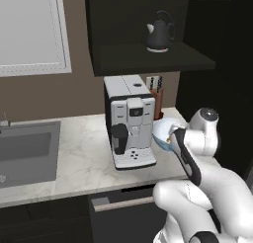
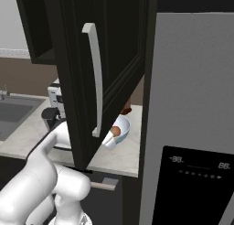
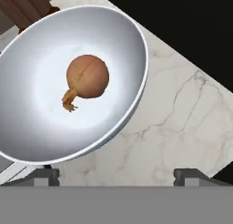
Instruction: Pick the onion from the cabinet and place it in the bowl. Then pick the bowl and place it in the sink. Then turn on the sink facuet.
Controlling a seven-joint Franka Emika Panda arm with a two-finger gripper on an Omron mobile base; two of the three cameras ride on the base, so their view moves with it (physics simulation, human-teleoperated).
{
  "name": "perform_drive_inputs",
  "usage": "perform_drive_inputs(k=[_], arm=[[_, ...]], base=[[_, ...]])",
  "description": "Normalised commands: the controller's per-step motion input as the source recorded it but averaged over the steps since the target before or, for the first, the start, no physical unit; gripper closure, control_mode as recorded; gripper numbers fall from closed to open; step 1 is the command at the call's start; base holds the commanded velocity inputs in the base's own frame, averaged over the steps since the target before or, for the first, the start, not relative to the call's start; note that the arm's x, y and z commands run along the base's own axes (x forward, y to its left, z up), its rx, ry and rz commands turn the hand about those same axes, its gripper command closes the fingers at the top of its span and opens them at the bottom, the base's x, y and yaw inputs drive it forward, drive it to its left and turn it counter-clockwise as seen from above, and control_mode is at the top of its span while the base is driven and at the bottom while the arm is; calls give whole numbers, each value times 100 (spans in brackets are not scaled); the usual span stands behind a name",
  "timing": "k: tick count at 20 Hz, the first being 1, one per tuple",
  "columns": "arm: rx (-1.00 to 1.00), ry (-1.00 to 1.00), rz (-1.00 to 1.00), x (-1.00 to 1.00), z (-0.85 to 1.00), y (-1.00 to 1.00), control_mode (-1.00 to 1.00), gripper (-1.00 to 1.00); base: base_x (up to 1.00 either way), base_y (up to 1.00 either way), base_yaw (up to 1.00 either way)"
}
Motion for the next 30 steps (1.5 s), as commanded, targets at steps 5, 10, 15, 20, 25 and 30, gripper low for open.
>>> perform_drive_inputs(k=[5,10,15,20,25,30], arm=[[3,0,-12,45,-26,0,-100,-100],[5,0,-10,39,-11,-3,-100,-100],[7,0,-5,27,-18,-10,-100,-100],[6,0,-2,7,-34,-12,-100,-100],[5,0,-2,6,-31,-8,-100,-100],[2,0,-2,7,-27,-1,-100,-100]], base=[[0,0,0],[0,0,0],[0,0,0],[0,0,0],[0,0,0],[0,0,0]])
